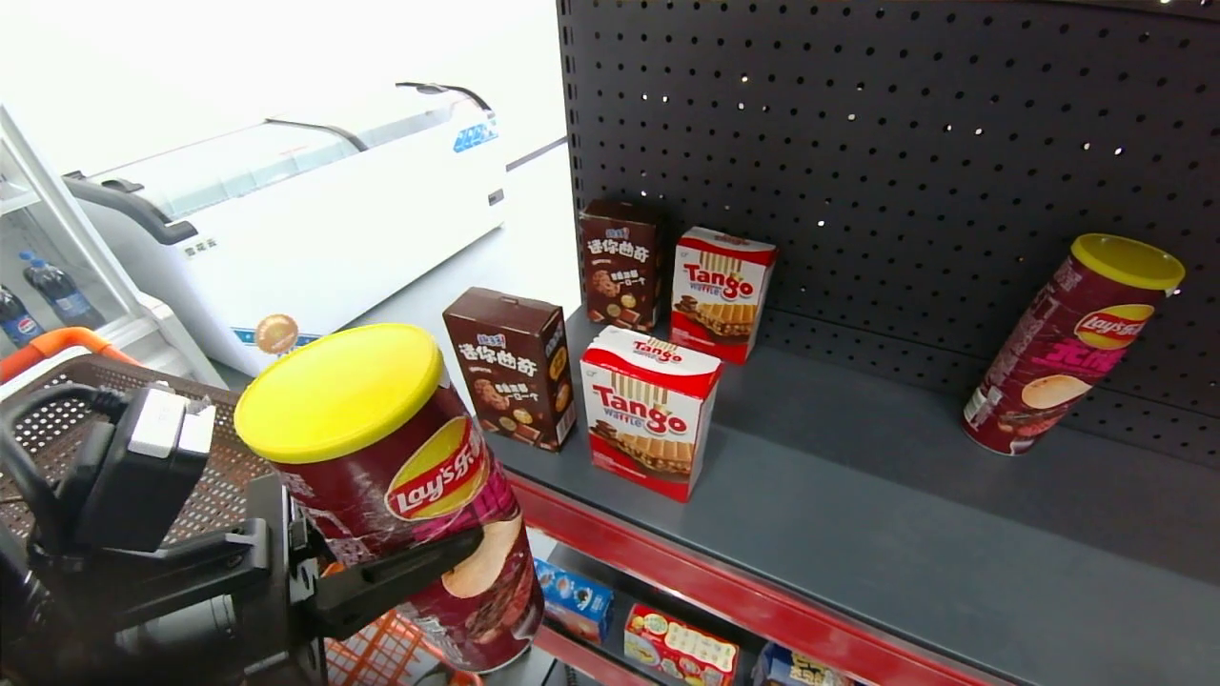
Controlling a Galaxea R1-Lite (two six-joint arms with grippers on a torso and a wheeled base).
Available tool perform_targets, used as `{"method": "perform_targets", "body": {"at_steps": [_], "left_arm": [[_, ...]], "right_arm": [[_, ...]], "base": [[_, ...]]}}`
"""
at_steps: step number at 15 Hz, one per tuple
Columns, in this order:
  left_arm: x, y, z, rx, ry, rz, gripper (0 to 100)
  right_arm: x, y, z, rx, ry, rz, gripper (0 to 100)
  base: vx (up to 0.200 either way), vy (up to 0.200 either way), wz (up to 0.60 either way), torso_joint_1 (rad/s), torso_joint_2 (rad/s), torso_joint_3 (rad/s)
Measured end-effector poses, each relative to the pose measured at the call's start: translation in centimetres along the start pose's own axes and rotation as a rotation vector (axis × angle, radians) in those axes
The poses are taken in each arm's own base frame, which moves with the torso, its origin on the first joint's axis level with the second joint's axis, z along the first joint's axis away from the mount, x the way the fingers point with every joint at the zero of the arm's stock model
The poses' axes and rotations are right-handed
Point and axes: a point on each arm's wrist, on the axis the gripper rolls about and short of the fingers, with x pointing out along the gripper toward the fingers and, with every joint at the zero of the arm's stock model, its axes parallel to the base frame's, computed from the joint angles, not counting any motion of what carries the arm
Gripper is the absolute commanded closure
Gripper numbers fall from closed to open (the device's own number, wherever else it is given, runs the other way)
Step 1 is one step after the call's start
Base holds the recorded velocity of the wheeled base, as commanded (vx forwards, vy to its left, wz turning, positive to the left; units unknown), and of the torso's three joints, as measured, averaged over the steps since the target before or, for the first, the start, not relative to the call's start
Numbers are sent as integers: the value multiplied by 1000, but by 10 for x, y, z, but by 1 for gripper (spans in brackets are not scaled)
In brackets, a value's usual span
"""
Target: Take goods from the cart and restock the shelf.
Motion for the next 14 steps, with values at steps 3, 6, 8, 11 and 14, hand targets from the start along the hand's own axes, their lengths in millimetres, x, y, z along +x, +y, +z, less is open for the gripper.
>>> {"method": "perform_targets", "body": {"at_steps": [3,6,8,11,14], "left_arm": [[1,-3,1,2,-2,-17,100],[2,-4,1,4,-4,-24,100],[2,-4,0,3,-2,-25,100],[2,-4,0,1,1,-25,100],[1,-3,-1,-3,7,-20,100]], "right_arm": [[0,0,0,0,0,0,0],[0,0,0,0,0,-1,0],[0,0,0,0,0,0,0],[0,0,0,0,0,2,0],[0,0,0,0,0,1,0]], "base": [[0,0,-600,2,2,1],[0,0,-600,-1,2,1],[0,0,-300,1,4,-1],[0,0,0,0,0,0],[0,0,0,0,0,0]]}}
